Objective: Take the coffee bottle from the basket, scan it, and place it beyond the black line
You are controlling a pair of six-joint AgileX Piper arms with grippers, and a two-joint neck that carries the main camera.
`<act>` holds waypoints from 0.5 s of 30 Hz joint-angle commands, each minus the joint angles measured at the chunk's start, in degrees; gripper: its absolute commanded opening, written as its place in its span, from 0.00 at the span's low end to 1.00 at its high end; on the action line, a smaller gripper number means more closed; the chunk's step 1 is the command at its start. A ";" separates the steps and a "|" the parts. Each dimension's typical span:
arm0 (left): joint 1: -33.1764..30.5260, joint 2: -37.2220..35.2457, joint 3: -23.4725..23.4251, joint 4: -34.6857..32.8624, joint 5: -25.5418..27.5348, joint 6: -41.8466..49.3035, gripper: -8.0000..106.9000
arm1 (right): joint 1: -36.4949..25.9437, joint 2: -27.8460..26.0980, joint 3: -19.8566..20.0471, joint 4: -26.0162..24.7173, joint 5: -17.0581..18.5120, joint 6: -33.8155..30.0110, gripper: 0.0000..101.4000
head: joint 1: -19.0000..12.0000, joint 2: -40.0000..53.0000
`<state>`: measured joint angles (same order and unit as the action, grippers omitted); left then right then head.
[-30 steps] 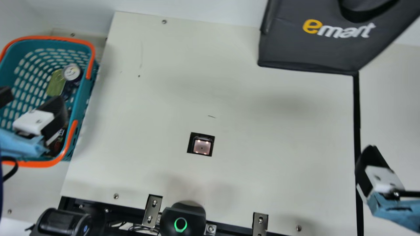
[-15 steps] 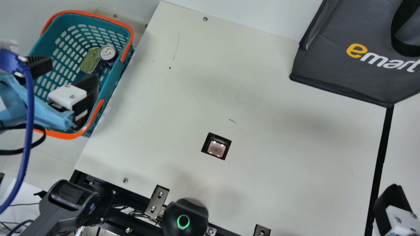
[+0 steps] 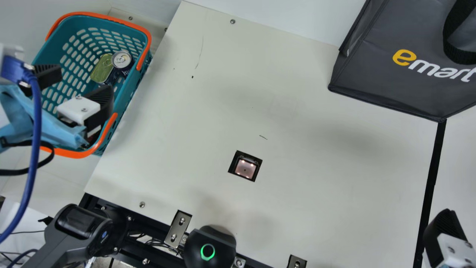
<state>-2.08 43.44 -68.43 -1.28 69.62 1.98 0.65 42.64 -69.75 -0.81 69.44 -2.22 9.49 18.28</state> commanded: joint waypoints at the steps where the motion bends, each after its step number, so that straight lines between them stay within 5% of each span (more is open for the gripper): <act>1: -0.03 -0.01 0.46 0.18 -0.04 -0.18 0.85 | 0.00 0.00 0.00 0.00 0.00 0.00 0.90 | -1.57 0.14; 15: 3.11 0.05 3.56 2.38 -2.00 -2.05 0.85 | 0.00 0.00 0.00 0.00 0.00 0.00 0.90 | -1.57 0.14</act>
<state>0.72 43.44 -65.02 1.00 67.77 0.00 0.65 42.64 -69.75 -0.81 69.44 -2.22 9.49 18.28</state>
